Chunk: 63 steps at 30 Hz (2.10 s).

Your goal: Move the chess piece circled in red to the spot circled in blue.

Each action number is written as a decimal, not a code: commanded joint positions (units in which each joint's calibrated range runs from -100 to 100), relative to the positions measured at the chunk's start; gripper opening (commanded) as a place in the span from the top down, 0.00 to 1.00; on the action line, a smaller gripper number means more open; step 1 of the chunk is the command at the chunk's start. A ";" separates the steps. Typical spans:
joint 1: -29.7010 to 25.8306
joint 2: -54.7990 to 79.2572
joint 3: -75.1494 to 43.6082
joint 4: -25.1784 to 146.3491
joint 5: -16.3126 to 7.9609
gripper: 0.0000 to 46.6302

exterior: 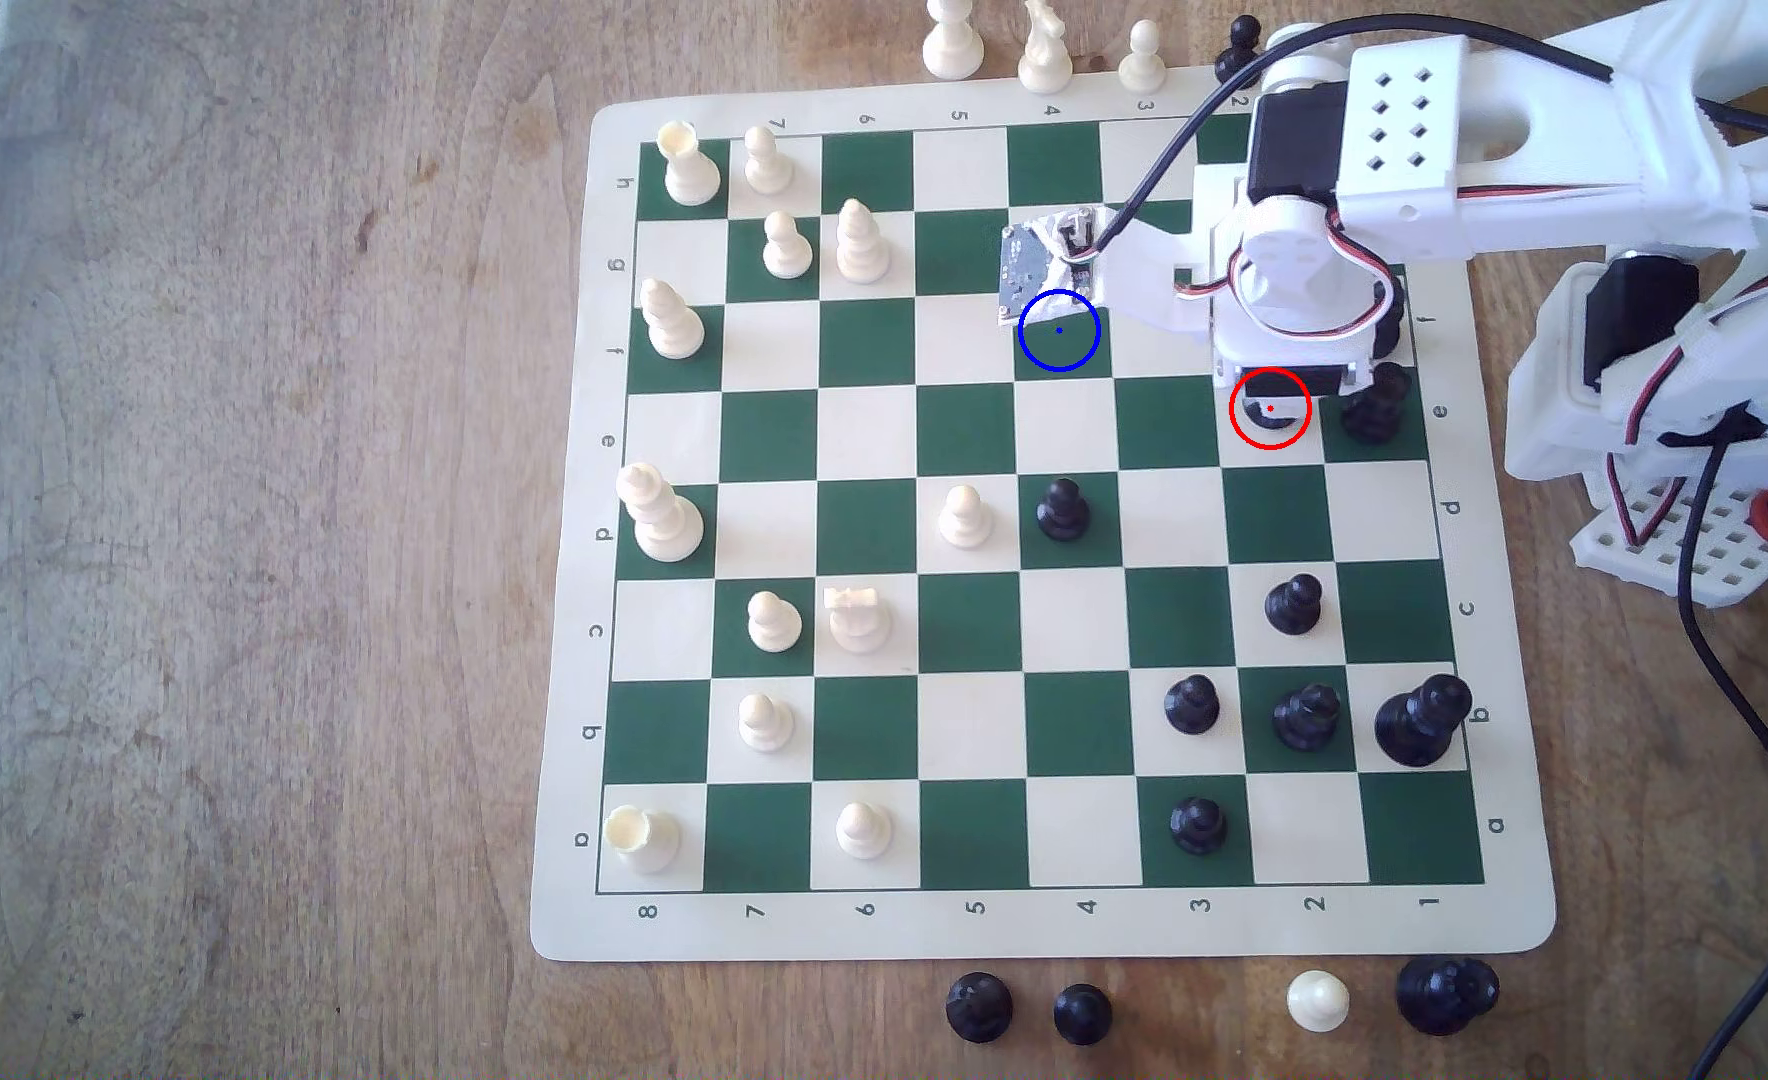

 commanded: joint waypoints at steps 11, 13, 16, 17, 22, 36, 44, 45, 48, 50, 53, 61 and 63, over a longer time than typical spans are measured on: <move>-4.42 -3.58 -25.00 12.35 -3.86 0.99; -3.24 0.33 -28.81 12.52 -3.86 0.99; -1.84 2.96 -30.71 11.04 -3.86 0.99; -1.21 4.66 -31.35 9.89 -3.96 0.99; 1.45 11.28 -34.88 5.96 -4.59 0.99; 3.87 26.47 -45.67 5.80 -3.71 0.99; 4.11 30.21 -48.30 5.80 -3.47 0.99; 4.11 30.46 -48.30 5.72 -3.47 0.99; 4.11 31.65 -48.30 5.39 -3.42 0.99; 4.11 31.91 -48.03 4.98 -3.42 0.99; 4.11 32.67 -47.94 4.24 -3.42 0.99; 4.27 34.45 -48.30 3.51 -3.27 0.99; 4.27 34.79 -48.30 3.18 -3.27 0.99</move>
